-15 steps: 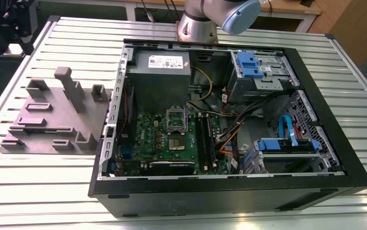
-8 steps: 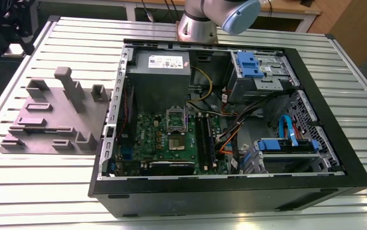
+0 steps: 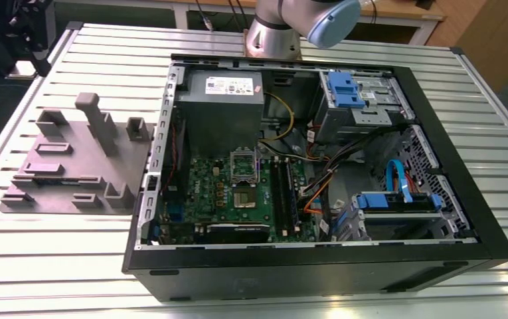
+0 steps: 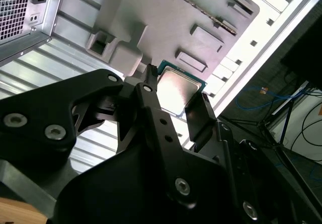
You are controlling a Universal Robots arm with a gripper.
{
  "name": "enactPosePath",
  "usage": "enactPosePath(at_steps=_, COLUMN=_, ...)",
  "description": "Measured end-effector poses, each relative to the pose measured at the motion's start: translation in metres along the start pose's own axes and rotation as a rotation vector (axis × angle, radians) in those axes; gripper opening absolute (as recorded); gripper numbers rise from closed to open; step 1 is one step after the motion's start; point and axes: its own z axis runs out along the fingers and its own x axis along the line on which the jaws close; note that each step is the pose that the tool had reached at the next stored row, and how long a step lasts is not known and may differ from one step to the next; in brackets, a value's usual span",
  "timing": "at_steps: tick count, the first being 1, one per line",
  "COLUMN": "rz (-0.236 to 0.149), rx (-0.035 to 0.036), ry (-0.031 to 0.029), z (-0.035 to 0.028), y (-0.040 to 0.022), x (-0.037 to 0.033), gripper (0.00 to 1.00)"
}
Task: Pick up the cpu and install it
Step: 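Pick up the cpu and move it towards the insertion slot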
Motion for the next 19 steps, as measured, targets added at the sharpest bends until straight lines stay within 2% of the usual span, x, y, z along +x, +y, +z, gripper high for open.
enactPosePath(at_steps=12, rz=0.0, rx=0.0, ry=0.0, z=0.0, y=0.0, x=-0.0053, gripper=0.47)
enactPosePath(at_steps=19, rz=0.0, rx=-0.0001, ry=0.0, z=0.0002, y=0.0001, x=-0.0145, gripper=0.47)
